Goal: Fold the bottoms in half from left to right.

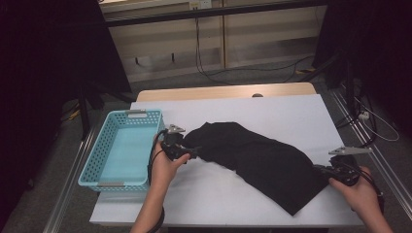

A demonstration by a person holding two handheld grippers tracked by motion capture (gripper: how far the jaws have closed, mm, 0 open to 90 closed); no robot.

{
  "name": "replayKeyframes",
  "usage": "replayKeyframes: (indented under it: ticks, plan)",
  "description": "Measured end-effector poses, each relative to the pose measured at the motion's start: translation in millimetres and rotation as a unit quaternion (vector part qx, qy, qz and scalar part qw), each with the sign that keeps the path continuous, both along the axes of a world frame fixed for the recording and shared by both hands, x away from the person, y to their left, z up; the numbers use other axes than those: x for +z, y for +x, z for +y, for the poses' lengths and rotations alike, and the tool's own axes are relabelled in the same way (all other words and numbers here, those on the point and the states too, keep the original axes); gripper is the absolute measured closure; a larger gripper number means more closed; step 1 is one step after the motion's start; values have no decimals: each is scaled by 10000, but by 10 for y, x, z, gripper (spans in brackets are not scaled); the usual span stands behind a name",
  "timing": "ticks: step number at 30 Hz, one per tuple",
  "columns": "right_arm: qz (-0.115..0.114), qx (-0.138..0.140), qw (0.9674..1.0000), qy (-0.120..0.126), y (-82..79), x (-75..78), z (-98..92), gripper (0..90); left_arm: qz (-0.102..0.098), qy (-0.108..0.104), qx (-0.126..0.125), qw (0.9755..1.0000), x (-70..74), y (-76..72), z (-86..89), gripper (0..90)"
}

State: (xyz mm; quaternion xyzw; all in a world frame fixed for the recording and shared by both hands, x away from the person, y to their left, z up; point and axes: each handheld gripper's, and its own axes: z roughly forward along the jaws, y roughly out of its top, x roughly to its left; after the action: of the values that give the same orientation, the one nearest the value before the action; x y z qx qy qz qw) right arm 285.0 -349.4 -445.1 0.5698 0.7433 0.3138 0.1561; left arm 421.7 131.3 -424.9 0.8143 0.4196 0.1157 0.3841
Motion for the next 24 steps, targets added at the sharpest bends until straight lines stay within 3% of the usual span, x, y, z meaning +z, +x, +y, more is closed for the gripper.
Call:
replayKeyframes:
  ticks: [3, 5, 10, 12, 13, 14, 19, 22, 23, 24]
  plan:
    - [-6, -2, 10000, -25, -5, 28, -40, 894, -12, -23, 12, 10000, 6, 1, 4, 189]
    - [-70, -104, 9996, -241, -4, 63, -113, 894, -21, -25, 14, 10000, 7, 0, 3, 190]
    - [-102, -281, 9986, -425, 36, 38, -226, 892, -18, -6, -15, 10000, 4, -6, -4, 190]
    - [-251, -316, 9980, -487, 52, 19, -236, 881, -15, -9, -24, 10000, 5, -6, -6, 190]
    - [-323, -160, 9977, -567, 63, 5, -187, 751, -13, 10, -40, 10000, 12, -2, -2, 189]
    - [-365, -203, 9967, -692, 61, 8, -146, 677, -12, 9, -37, 10000, 12, -1, -3, 190]
    - [-589, 24, 9949, -823, 30, 85, 43, 567, -7, -16, -31, 10000, 9, -5, -12, 190]
    - [-656, 487, 9951, -556, -20, 128, 309, 544, 11, 11, -67, 10000, 13, -7, -7, 189]
    - [-656, 487, 9951, -556, -20, 128, 309, 544, 11, 11, -67, 10000, 13, -7, -7, 189]
    - [-621, 789, 9943, -359, -39, 118, 457, 544, 16, 15, -69, 10000, 12, -7, -7, 189]
